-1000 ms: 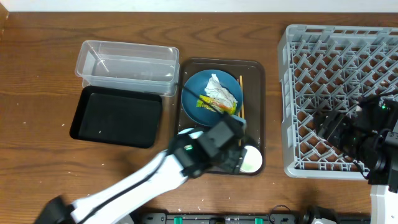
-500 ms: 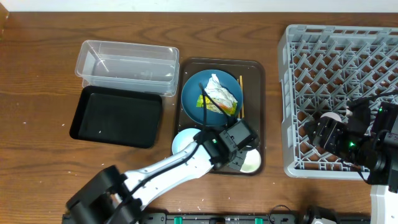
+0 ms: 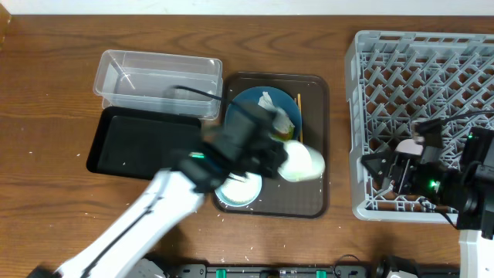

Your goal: Sort waste into correct bins and load items into the dishwasher rack

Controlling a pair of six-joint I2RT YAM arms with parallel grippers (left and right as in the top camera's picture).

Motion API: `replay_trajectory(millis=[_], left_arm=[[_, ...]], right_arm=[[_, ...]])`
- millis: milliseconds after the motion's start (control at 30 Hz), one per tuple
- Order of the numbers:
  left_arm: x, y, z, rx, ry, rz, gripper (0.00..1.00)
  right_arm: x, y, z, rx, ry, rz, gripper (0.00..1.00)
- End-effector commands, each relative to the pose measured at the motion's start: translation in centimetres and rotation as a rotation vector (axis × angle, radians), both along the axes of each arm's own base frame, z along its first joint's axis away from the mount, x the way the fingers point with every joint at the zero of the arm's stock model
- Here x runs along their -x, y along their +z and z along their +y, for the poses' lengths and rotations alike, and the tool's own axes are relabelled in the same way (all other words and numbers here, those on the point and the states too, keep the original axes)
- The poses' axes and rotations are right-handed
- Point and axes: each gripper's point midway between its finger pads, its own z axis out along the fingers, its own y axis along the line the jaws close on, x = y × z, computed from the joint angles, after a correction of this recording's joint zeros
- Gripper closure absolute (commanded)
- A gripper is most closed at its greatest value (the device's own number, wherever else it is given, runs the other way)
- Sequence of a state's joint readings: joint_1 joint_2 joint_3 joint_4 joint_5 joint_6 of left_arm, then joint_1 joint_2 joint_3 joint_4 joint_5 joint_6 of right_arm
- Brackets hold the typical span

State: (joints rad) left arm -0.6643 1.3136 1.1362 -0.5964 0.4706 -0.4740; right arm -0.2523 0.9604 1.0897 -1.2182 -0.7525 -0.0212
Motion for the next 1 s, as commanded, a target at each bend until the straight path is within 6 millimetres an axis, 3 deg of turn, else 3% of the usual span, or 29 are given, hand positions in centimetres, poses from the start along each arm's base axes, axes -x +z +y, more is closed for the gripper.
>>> replay_trajectory(millis=[0, 100, 267, 467, 833, 967], left_arm=[[1.0, 5.0, 1.1, 0.252, -0.121, 0.05, 0.94], [1.0, 8.0, 3.0, 0.416, -0.157, 0.088, 0.94], [1.0, 10.2, 4.8, 0.553, -0.188, 0.124, 0.94], [2.1, 11.5, 4.6, 0.621, -0.263, 0.143, 0.94], [2.7, 12.3, 4.5, 0.656, -0.306, 0.14, 0.94], [2.7, 12.3, 4.5, 0.655, -0.305, 0.14, 0.94]], right_arm=[[1.3, 4.0, 4.3, -0.147, 0.292, -0.223, 0.23], [1.7, 5.8, 6.0, -0.223, 0.387, -0.306, 0.09], [2.9, 9.3, 9.0, -0.338, 0.592, -0.48, 0.07], [2.9, 9.9, 11.9, -0.32, 0.688, -0.506, 0.19], [2.7, 9.8, 16.8, -0.308, 0.789, -0.513, 0.26], [2.5, 10.0, 17.6, -0.317, 0.803, -0.528, 0.44]])
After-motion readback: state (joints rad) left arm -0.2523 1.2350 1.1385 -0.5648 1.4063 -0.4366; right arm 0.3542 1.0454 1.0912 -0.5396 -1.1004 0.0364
